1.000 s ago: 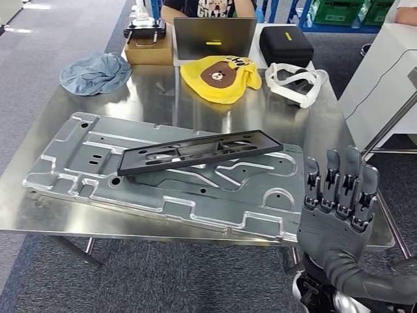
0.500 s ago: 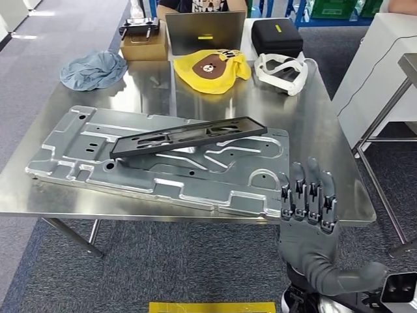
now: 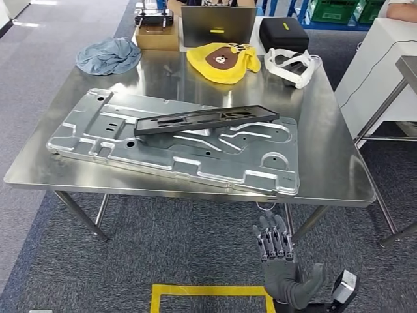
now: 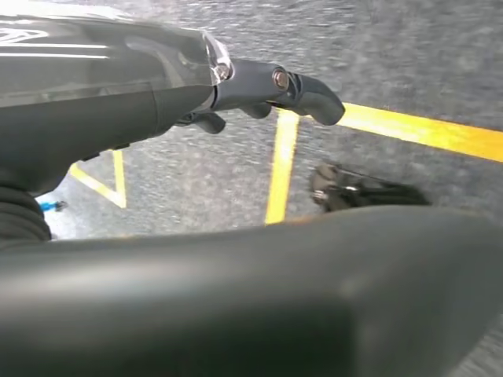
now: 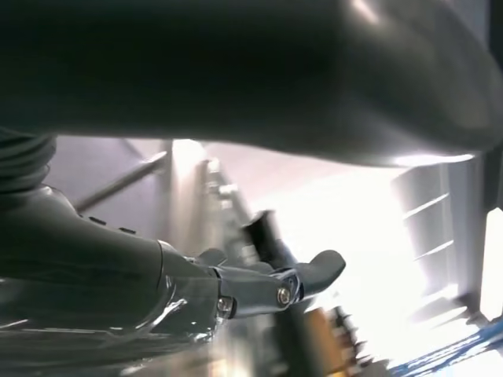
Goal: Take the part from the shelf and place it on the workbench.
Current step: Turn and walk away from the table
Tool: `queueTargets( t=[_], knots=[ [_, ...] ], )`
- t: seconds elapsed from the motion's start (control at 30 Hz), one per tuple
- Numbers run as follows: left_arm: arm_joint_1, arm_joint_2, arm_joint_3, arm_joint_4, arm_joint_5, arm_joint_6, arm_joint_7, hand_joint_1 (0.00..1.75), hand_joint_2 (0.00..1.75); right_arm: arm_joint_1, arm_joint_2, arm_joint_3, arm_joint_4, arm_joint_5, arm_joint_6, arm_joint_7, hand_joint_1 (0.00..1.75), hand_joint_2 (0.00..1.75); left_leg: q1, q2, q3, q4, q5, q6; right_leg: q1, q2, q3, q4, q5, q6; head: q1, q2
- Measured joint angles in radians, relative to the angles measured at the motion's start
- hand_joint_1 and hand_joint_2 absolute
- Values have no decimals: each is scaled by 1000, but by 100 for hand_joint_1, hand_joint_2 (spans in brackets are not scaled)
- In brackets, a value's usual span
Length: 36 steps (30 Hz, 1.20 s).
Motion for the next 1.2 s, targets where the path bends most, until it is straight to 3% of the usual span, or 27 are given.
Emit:
queueTargets(
  t=[0.03, 0.07, 0.1, 0.13, 0.2, 0.27, 0.33, 0.37, 0.47, 0.5, 0.53, 0.6, 0.63, 0.67, 0.73, 0.77, 0.83, 0.87, 0.9, 0.97, 1.0, 1.03, 1.07, 1.1, 1.17, 1.2],
  knots=[
    [1, -3, 3, 0, -3, 4, 10, 0, 0, 7, 2, -11, 25, -1, 7, 0, 0, 0, -3, 1, -17, 6, 9, 1, 0, 0, 6, 35, 3, -1, 0, 0],
    [3, -6, 5, 0, -5, 7, 18, 0, 0, 14, 3, -21, 43, -1, 12, 0, 0, 0, -5, 1, -34, 13, 16, 2, 1, 0, 25, 39, 26, -2, 0, 0],
    [4, -9, 7, 0, -7, 10, 25, 0, 0, 20, 3, -29, 57, -1, 15, 0, 0, 0, -7, 2, -50, 21, 22, 2, 2, 0, 59, 7, 57, -5, 0, 0],
    [4, -12, 9, 0, -8, 11, 31, 0, 0, 24, 3, -37, 68, -1, 18, 0, 0, 0, -9, 2, -65, 29, 28, 1, 5, 0, 108, -53, 79, -11, 0, 0],
    [5, -17, 12, 0, -10, 12, 39, 0, 0, 28, 4, -51, 85, 3, 20, 0, 0, 0, -13, 3, -84, 44, 37, -4, 12, -1, 207, -198, 83, -25, 0, 0],
    [5, -20, 15, 0, -10, 12, 43, 0, 0, 29, 4, -62, 104, 10, 20, 2, 0, 0, -14, 3, -94, 51, 51, -13, 17, -1, 250, -272, 69, -32, -1, 0],
    [5, -21, 18, 0, -11, 10, 41, 0, 0, 27, 5, -73, 140, 29, 10, 9, 0, 0, -13, 2, -105, 56, 52, -25, 13, -2, 239, -283, 75, -42, -1, 0],
    [6, -21, 20, 0, -12, 8, 38, 0, 0, 22, 4, -78, 171, 42, 3, 13, 0, 0, -12, 1, -113, 70, 28, -32, 10, -4, 229, -286, 83, -50, -2, 0],
    [7, -22, 27, 0, -18, 2, 29, 0, 0, 5, 3, -92, 289, 76, -17, 14, 0, 0, -1, -2, -134, 197, -114, -53, 6, -8, 188, -284, 115, -63, -3, 0],
    [7, -22, 28, 0, -20, 0, 25, 0, 0, -5, 1, -97, 333, 88, -31, 12, 0, 0, 3, -3, -137, 251, -142, -57, 7, -10, 171, -280, 125, -62, -3, 0],
    [6, -22, 29, 0, -22, 0, 22, 0, 0, -18, -1, -102, 384, 103, -50, 9, 0, 0, 6, -3, -133, 289, -143, -61, 7, -11, 154, -275, 135, -61, -3, 0],
    [6, -23, 32, 0, -22, -2, 17, 0, 0, -46, -6, -111, 490, 128, -84, 4, 0, 0, 11, -3, -92, 284, -87, -63, 6, -13, 114, -259, 152, -55, -3, 0],
    [5, -23, 33, 0, -22, -2, 15, 0, 0, -57, -9, -115, 536, 133, -96, 3, 0, 0, 13, -3, -50, 237, -57, -61, 6, -13, 97, -250, 159, -52, -3, 0],
    [4, -23, 34, 0, -21, -2, 13, 0, 0, -69, -11, -118, 577, 136, -106, 3, 0, 0, 12, -4, 1, 167, -46, -59, 7, -12, 82, -241, 166, -48, -3, 0],
    [0, -23, 39, 0, -15, 0, 8, 0, 0, -107, -16, -125, 675, 152, -143, 2, 0, 0, 10, -5, 82, 42, -64, -50, 9, -10, 63, -230, 182, -37, -3, 0],
    [-2, -23, 43, 0, -11, 3, 7, 0, 0, -132, -18, -128, 743, 165, -174, 2, 0, 0, 7, -5, 97, 8, -77, -47, 9, -10, 57, -228, 191, -31, -3, 0],
    [-4, -25, 51, 0, -8, 7, 9, 0, 0, -173, -26, -136, 893, 191, -240, 12, 0, 0, 6, -3, 87, -5, -74, -33, 7, -9, 43, -226, 203, -18, -3, 0],
    [-3, -26, 55, 0, -9, 9, 11, 0, 0, -187, -30, -139, 964, 200, -269, 25, 0, 0, 7, -2, 75, -6, -65, -23, 6, -7, 36, -215, 185, -12, -2, 0],
    [-1, -26, 57, 0, -10, 8, 14, 0, 0, -195, -34, -143, 1025, 205, -292, 45, 0, 0, 8, -1, 62, -6, -53, -13, 5, -5, 28, -190, 147, -8, 0, 0],
    [4, -27, 60, 0, -13, 8, 17, 0, 0, -208, -40, -148, 1121, 212, -326, 110, 0, 0, 7, 1, 32, -5, -29, -2, 4, -2, 11, -91, 37, -5, 3, 0],
    [6, -28, 61, 0, -16, 7, 18, 0, 0, -214, -42, -149, 1162, 215, -341, 152, 0, 0, 5, 2, 15, -3, -17, 0, 4, -1, 4, -29, -2, -3, 3, 0],
    [7, -28, 62, 0, -18, 7, 17, 0, 0, -221, -44, -150, 1196, 217, -352, 197, 0, 0, 3, 4, -3, 1, -6, 0, 4, 0, 4, 20, -15, -2, 3, 0],
    [7, -29, 64, 0, -21, 5, 16, 0, 0, -226, -45, -151, 1225, 218, -361, 241, 0, 0, 2, 6, -21, 6, 4, 0, 4, 0, 15, 45, -2, -1, 3, 0],
    [7, -29, 67, 0, -23, 3, 13, 0, 0, -230, -45, -151, 1247, 218, -367, 283, 0, 0, 2, 7, -39, 13, 12, -1, 4, 0, 40, 36, 28, 0, 3, 0],
    [6, -29, 70, 0, -28, -5, 3, 0, 0, -235, -46, -151, 1279, 222, -374, 363, 0, 0, 1, 8, -70, 30, 24, -6, 4, 1, 139, -77, 75, -5, 3, 0],
    [6, -29, 70, 0, -31, -9, -3, 0, 0, -239, -46, -151, 1291, 223, -376, 404, 0, 0, -1, 8, -81, 40, 29, -9, 5, 2, 196, -158, 78, -9, 3, 0]
  ],
)
